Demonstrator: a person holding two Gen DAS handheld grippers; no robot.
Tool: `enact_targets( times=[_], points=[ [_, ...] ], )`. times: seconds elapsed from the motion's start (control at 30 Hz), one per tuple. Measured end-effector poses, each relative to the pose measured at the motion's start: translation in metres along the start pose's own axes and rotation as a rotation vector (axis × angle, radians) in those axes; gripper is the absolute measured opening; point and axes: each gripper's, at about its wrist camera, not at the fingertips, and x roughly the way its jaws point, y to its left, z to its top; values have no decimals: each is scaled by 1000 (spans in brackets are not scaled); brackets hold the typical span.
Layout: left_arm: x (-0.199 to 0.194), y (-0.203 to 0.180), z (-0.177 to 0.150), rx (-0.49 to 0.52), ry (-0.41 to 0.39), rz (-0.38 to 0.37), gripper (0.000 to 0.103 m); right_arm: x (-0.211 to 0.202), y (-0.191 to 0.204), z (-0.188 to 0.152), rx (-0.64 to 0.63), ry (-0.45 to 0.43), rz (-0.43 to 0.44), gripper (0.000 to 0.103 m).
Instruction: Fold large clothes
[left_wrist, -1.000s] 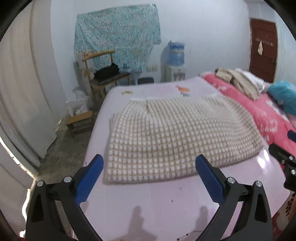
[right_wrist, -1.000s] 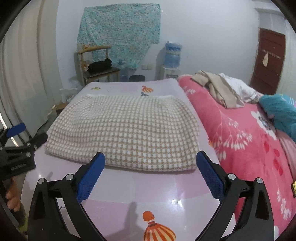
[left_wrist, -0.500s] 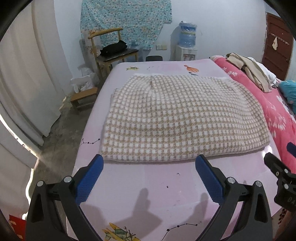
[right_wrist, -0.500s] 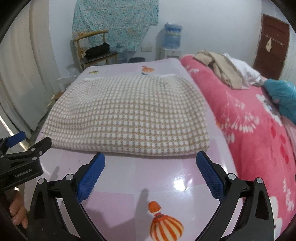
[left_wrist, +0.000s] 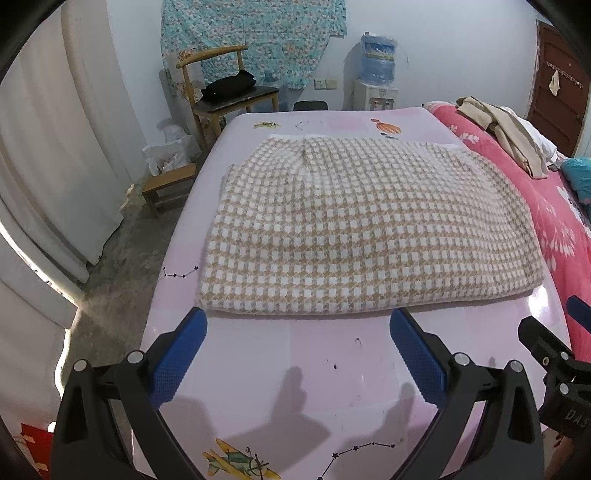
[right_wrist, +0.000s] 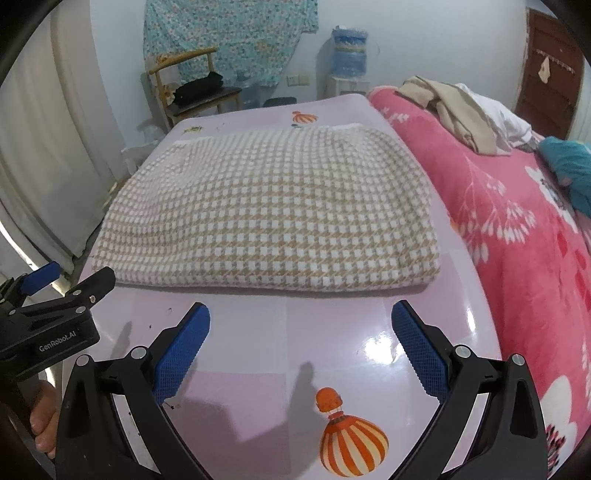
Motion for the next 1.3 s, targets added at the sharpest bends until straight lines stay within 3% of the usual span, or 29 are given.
enact_targets(
  times=[1.3],
  points=[
    [2,-3,-1,4,15,-6,98,1,-4,0,-9,18,-7,95]
  ],
)
